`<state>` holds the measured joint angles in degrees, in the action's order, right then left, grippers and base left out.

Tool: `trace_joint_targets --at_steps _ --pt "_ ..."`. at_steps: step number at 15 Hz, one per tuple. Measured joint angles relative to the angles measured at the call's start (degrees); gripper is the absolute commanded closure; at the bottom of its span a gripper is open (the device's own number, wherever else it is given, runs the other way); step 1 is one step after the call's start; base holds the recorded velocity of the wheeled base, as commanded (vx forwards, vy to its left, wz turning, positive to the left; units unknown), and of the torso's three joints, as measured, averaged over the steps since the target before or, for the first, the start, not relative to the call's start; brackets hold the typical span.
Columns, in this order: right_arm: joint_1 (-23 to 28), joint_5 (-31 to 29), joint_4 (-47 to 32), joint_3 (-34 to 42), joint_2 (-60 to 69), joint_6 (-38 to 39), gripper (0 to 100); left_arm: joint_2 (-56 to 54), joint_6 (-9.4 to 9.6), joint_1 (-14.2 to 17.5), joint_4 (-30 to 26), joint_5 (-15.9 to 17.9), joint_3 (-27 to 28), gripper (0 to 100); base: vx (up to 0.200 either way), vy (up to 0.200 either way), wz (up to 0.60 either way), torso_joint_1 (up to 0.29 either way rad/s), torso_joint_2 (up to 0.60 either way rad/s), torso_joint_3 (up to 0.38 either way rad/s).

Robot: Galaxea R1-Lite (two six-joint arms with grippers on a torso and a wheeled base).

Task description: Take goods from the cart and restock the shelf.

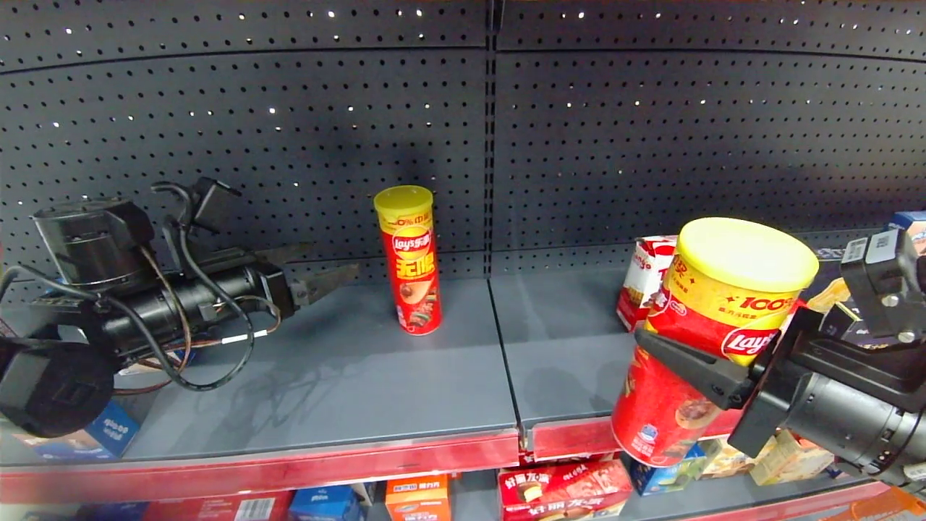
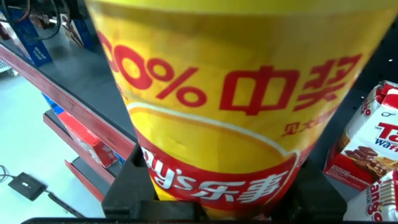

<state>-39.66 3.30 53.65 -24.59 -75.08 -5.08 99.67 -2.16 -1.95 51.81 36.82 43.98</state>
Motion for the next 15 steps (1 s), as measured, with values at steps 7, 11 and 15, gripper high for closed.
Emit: trace_joint_targets --at_steps 7,11,15 --pt "0.0 -0.1 0.0 0.7 0.1 0.0 100 3.6 4.62 -0.6 0.3 -1.5 2.6 0 0.000 0.000 0.00 0.000 0.00 0.000" --pt "0.0 -0.1 0.0 1.3 0.0 0.0 100 4.2 1.69 -0.6 5.2 4.9 -1.0 0 0.000 0.000 0.00 0.000 0.00 0.000" --pt "0.2 -0.1 0.0 1.4 -0.1 0.0 100 5.0 2.89 -0.5 6.8 -2.4 -0.8 0 0.000 0.000 0.00 0.000 0.00 0.000"
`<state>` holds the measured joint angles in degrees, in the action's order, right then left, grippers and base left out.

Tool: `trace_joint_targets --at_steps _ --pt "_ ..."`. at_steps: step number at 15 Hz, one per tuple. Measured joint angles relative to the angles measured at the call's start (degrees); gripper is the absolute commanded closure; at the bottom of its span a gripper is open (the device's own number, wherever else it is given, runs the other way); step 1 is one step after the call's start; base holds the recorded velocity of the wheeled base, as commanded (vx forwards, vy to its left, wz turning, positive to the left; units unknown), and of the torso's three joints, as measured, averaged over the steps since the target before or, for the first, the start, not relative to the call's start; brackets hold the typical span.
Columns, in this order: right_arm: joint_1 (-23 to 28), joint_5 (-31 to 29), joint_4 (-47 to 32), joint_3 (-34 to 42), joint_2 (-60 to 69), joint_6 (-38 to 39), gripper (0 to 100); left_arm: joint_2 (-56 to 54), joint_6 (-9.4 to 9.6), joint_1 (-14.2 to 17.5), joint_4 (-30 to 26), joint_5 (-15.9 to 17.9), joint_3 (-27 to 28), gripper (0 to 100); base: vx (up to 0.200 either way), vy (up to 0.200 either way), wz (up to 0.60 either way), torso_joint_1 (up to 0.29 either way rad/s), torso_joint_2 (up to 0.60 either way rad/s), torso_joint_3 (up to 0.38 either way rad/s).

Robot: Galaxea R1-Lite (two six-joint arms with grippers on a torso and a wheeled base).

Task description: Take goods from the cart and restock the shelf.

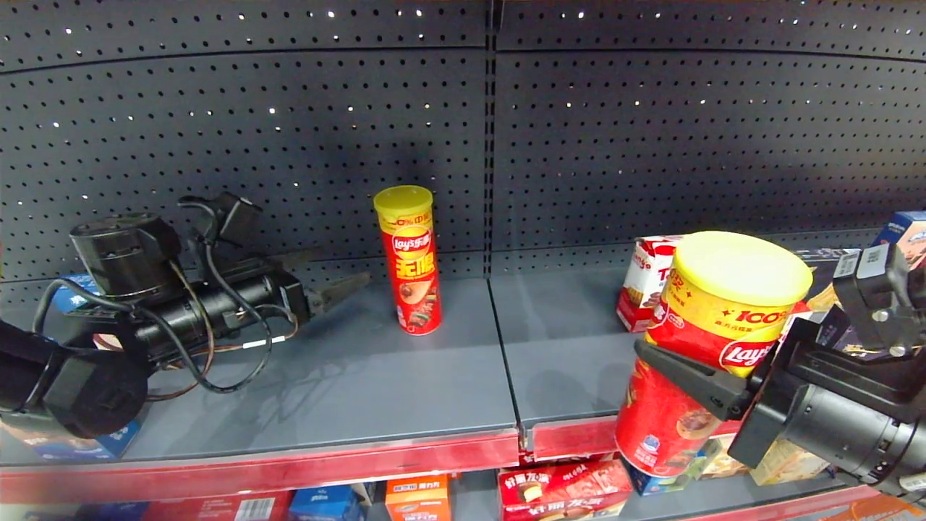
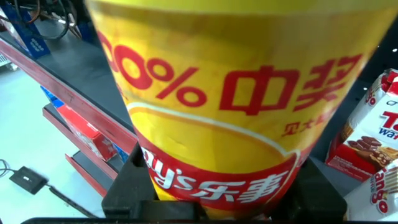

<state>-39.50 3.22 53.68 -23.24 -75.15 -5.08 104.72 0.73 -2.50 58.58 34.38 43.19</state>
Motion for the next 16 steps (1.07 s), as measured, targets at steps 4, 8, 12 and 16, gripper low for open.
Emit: trace_joint_targets --at_steps 4,8,12,16 --pt "0.0 0.0 0.0 0.0 -0.3 0.0 100 1.7 1.67 -0.2 -0.8 -4.7 0.3 0 0.000 0.000 0.00 0.000 0.00 0.000" --pt "0.1 0.0 0.0 -0.3 -0.8 0.0 100 2.1 1.78 -0.7 -1.0 -9.6 0.5 0 0.000 0.000 0.00 0.000 0.00 0.000" --pt "0.2 0.0 0.0 -0.2 -1.2 0.0 100 0.7 2.63 -3.9 -9.9 -20.9 1.4 0 0.000 0.000 0.00 0.000 0.00 0.000" --pt "0.2 0.1 0.2 -0.6 -1.8 0.0 100 0.5 2.02 -3.9 -9.9 -13.5 7.9 0 0.000 0.000 0.00 0.000 0.00 0.000"
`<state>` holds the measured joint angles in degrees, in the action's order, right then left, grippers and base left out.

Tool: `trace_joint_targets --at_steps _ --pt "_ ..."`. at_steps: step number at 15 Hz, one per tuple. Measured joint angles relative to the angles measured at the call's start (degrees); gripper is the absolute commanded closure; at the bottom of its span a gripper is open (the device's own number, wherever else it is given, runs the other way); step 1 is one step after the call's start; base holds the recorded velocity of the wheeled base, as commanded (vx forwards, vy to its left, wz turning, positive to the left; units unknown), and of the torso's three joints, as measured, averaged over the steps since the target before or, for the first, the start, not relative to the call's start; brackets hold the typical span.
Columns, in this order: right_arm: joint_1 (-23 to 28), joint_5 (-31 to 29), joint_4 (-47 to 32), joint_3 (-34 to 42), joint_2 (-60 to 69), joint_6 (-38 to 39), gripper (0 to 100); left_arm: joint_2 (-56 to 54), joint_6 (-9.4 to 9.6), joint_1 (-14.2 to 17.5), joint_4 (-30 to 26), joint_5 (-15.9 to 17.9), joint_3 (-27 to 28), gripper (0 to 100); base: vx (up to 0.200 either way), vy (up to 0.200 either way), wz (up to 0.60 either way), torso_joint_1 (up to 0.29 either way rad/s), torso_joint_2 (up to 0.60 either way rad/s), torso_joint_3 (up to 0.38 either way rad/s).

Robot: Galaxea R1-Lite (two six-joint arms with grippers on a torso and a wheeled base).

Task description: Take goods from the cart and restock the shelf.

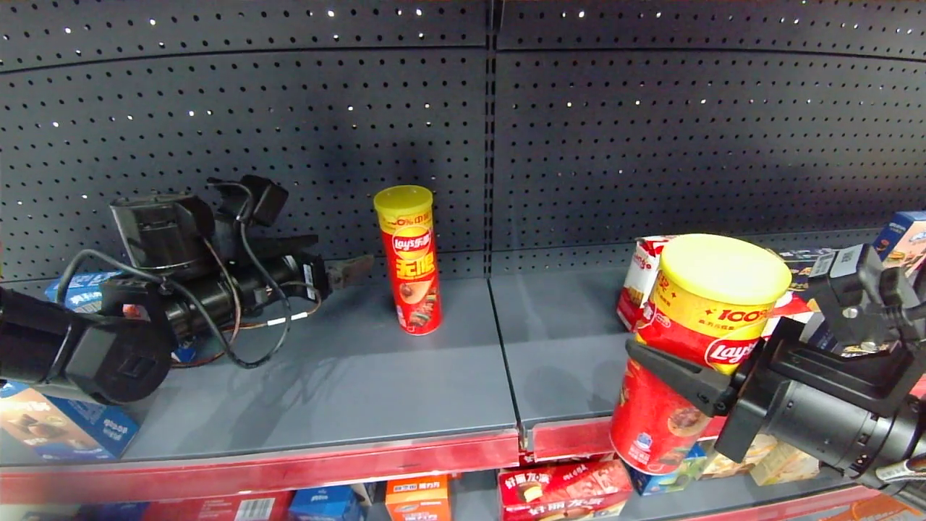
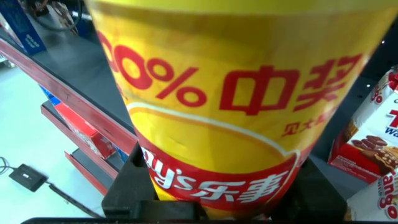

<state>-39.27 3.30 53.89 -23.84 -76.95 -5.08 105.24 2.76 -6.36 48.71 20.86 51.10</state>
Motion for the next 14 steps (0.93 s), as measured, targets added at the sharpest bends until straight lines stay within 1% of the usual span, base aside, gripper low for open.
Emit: trace_joint_targets --at_steps 2,3,5,6,7,8,11,12,14 --pt "0.0 0.0 0.1 0.2 0.0 0.0 100 0.1 -0.27 0.5 0.4 8.1 1.2 0 0.000 0.000 0.00 0.000 0.00 0.000" --pt "0.1 0.0 0.1 0.3 0.0 0.0 100 0.2 -0.27 0.6 0.5 10.0 1.2 0 0.000 0.000 0.00 0.000 0.00 0.000" --pt "0.2 0.0 0.1 0.4 0.0 0.0 100 0.7 -0.18 0.6 2.2 11.8 1.2 0 0.000 0.000 0.00 0.000 0.00 0.000" --pt "0.4 0.0 0.1 0.4 0.0 0.0 100 1.3 -0.16 0.6 4.5 13.0 1.2 0 0.000 0.000 0.00 0.000 0.00 0.000" --pt "0.4 0.0 0.0 0.4 0.0 0.0 100 2.0 -0.16 0.6 6.2 13.5 0.9 0 0.000 0.000 0.00 0.000 0.00 0.000" --pt "0.5 0.1 0.0 0.5 -0.1 0.0 100 2.7 -0.22 0.6 8.5 13.6 0.6 0 0.000 0.000 0.00 0.000 0.00 0.000" --pt "0.5 0.3 0.2 0.2 -0.4 0.0 100 5.2 -0.52 0.6 10.3 14.1 0.4 0 0.000 0.000 0.00 0.000 0.00 0.000" --pt "0.5 0.3 0.2 0.0 -0.6 0.0 100 6.6 -0.51 0.6 12.0 14.5 0.8 0 0.000 0.000 0.00 0.000 0.00 0.000" --pt "0.5 0.3 0.2 -0.3 -1.0 0.0 100 10.3 -0.93 0.7 20.3 16.8 1.2 0 0.000 0.000 0.00 0.000 0.00 0.000"
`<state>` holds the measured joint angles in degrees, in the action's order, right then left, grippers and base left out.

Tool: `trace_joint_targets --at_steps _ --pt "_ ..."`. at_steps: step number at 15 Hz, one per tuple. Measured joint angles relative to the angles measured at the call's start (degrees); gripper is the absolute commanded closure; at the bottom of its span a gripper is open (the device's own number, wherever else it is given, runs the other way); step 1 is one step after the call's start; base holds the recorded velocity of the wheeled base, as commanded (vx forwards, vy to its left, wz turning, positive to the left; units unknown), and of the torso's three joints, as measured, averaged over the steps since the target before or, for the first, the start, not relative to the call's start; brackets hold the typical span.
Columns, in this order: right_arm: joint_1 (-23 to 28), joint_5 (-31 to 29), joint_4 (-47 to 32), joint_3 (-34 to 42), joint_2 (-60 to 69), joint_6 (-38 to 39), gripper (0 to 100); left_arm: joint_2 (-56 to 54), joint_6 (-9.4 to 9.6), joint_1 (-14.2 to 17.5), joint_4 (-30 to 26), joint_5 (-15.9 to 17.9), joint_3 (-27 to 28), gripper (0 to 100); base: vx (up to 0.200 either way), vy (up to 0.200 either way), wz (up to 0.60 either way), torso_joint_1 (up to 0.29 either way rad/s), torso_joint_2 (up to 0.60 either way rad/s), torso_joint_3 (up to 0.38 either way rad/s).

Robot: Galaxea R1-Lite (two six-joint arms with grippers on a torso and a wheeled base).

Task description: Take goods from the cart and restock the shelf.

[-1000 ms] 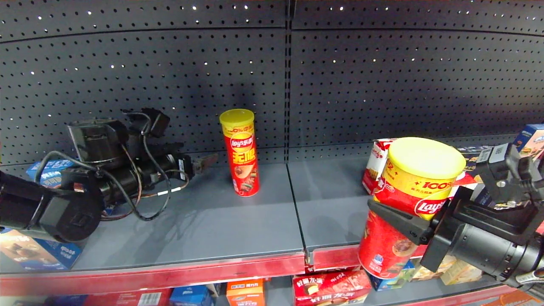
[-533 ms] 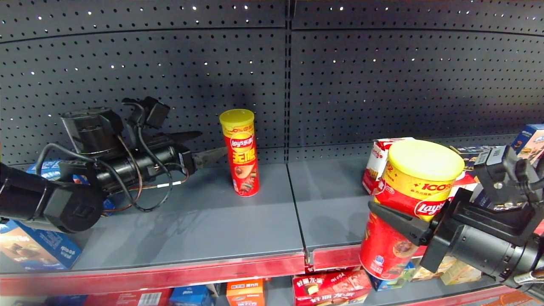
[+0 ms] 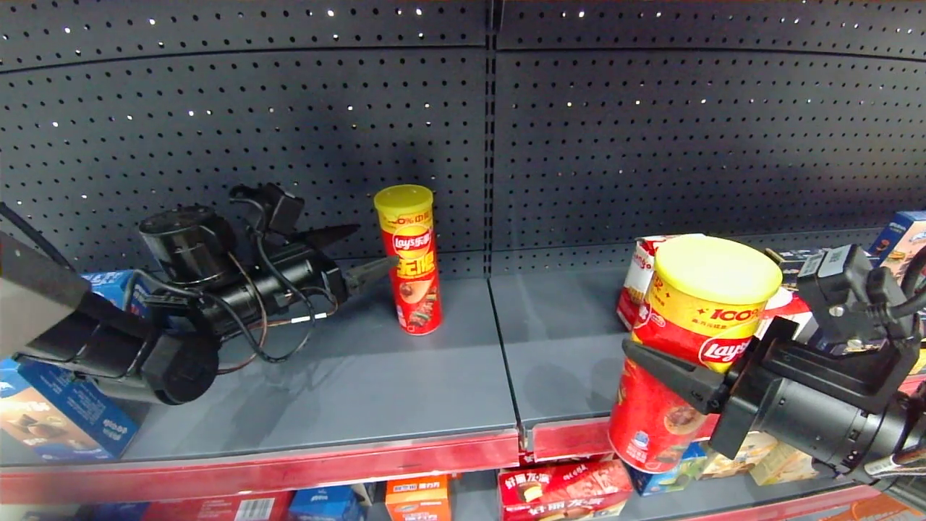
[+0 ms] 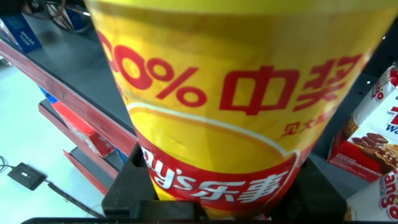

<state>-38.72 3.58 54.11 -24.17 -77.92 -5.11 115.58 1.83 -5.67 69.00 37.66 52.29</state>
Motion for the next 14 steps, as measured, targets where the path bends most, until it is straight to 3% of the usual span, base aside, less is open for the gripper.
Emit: trace_joint_targets --at_steps 3,8,10,14 --pt "0.0 0.0 0.0 -0.2 -0.2 0.0 100 5.2 -0.71 0.1 5.8 1.7 0.5 0 0.000 0.000 0.00 0.000 0.00 0.000" --pt "0.0 0.0 0.0 -0.1 -0.3 0.0 100 8.4 -2.95 0.0 6.0 5.8 3.7 0 0.000 0.000 0.00 0.000 0.00 0.000" --pt "0.0 0.0 0.0 0.0 -0.3 0.0 100 8.8 -4.89 -0.3 6.0 7.3 5.3 0 0.000 0.000 0.00 0.000 0.00 0.000" --pt "0.0 0.0 0.1 0.1 -0.6 0.0 100 8.9 -6.06 -2.5 6.1 8.2 6.4 0 0.000 0.000 0.00 0.000 0.00 0.000"
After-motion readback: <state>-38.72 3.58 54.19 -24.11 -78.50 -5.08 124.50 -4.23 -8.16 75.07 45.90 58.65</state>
